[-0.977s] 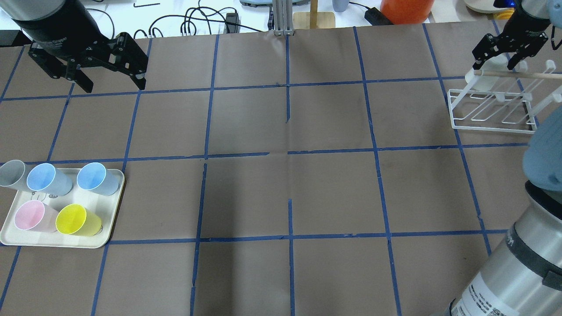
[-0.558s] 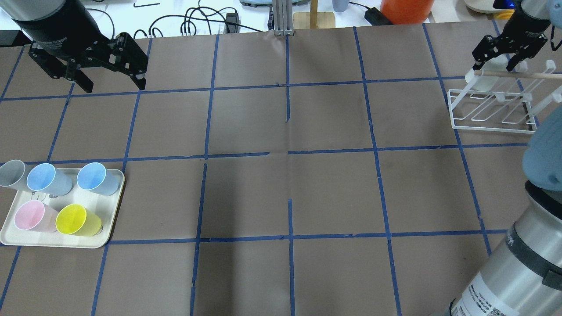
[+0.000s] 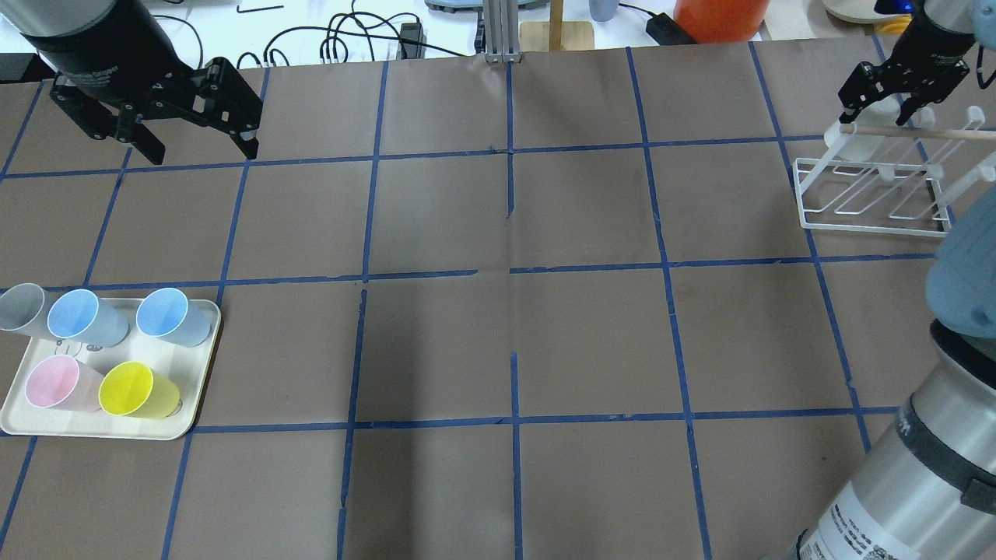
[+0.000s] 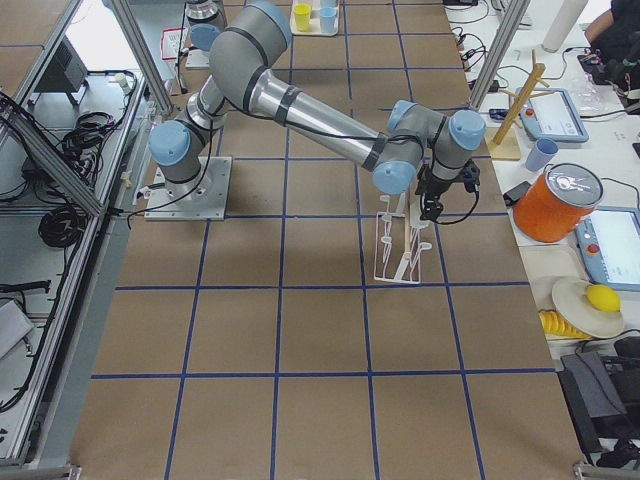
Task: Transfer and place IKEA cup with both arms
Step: 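Lift the white cup off the rack with the right gripper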
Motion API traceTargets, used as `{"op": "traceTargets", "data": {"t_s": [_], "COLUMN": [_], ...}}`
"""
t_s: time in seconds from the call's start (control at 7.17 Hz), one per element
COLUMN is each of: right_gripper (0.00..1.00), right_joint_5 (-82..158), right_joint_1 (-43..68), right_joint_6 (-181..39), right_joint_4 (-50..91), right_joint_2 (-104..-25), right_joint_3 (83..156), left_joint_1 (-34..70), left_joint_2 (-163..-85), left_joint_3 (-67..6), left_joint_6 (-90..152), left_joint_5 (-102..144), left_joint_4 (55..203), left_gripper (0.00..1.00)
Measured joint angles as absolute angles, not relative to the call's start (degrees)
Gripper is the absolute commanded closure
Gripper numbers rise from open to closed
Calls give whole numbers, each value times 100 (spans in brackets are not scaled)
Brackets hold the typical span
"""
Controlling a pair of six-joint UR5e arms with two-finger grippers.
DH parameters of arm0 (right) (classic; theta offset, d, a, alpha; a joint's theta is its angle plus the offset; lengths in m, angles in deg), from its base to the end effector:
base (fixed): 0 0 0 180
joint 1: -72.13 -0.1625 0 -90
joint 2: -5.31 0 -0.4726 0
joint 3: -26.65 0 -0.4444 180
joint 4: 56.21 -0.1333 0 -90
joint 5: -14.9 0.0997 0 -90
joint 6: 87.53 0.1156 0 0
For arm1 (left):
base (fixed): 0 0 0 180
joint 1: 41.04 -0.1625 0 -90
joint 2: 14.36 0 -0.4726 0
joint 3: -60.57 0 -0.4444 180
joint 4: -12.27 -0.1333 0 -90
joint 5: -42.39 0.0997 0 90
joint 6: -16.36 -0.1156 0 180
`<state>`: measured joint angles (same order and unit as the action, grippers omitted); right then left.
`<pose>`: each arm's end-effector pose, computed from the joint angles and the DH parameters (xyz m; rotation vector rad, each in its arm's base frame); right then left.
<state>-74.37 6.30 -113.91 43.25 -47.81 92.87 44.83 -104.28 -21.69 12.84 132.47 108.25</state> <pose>-0.2081 -0.7929 0.3181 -0.0592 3.1013 0.0807 -0.0937 -0.5511 0.5832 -0.0167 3.1376 -0.0501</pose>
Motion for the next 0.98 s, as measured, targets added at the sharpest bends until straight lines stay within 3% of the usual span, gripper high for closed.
{"op": "traceTargets", "data": {"t_s": [0.42,0.98], "right_gripper": [45,48], "right_joint_5": [-7439,-7447], "right_joint_1": [630,630], "right_joint_6": [-11390,-11390], "right_joint_4": [4311,4286], "right_joint_2": [-4788,-4824], "right_joint_3": [9256,9232], "left_joint_1": [4483,4483], "left_joint_2": [-10422,-10419], "left_joint_3": [-2169,-2169], "left_joint_6": [1284,1284], "left_joint_5": [13248,13248], "left_joint_4": [10825,10825], "left_gripper": [0,0]}}
